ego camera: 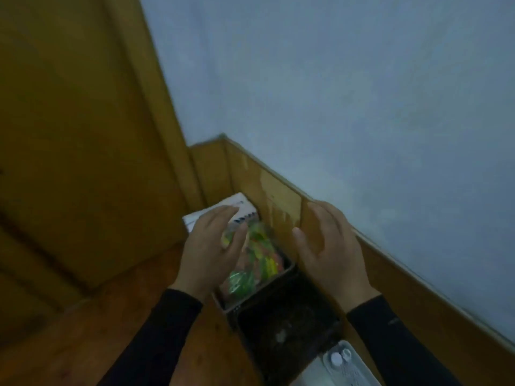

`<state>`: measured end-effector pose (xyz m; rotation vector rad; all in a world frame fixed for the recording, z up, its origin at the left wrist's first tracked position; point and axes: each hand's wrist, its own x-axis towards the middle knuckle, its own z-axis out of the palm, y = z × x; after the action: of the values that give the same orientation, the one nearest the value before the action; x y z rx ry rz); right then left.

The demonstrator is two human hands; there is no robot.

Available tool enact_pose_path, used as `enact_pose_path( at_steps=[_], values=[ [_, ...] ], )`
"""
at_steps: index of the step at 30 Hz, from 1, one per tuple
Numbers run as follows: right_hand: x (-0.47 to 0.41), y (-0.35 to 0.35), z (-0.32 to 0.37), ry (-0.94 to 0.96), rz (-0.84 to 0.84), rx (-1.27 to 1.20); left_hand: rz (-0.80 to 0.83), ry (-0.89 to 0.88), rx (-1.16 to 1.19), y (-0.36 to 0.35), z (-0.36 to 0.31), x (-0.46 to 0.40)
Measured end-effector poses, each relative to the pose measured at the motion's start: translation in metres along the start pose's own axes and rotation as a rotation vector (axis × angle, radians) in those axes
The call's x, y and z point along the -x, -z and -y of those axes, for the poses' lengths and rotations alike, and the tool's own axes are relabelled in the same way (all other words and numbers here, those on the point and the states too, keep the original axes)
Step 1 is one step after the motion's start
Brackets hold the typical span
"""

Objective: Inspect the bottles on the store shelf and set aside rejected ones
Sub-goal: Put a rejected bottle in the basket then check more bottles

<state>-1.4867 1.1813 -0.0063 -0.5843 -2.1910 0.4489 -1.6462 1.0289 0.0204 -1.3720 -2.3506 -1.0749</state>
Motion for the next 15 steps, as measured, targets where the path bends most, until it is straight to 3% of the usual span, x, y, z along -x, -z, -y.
enact_pose_path(
  at_steps=[6,15],
  values=[
    [0.021,-0.041,0.085,0.376,0.131,-0.272,-0.237,0.282,-0.293,0.123,0.006,0.123],
    [0.125,-0.066,0.293,0.762,0.514,-0.601,-0.637,0.776,-0.597,0.257,-0.031,0.366]
  ],
)
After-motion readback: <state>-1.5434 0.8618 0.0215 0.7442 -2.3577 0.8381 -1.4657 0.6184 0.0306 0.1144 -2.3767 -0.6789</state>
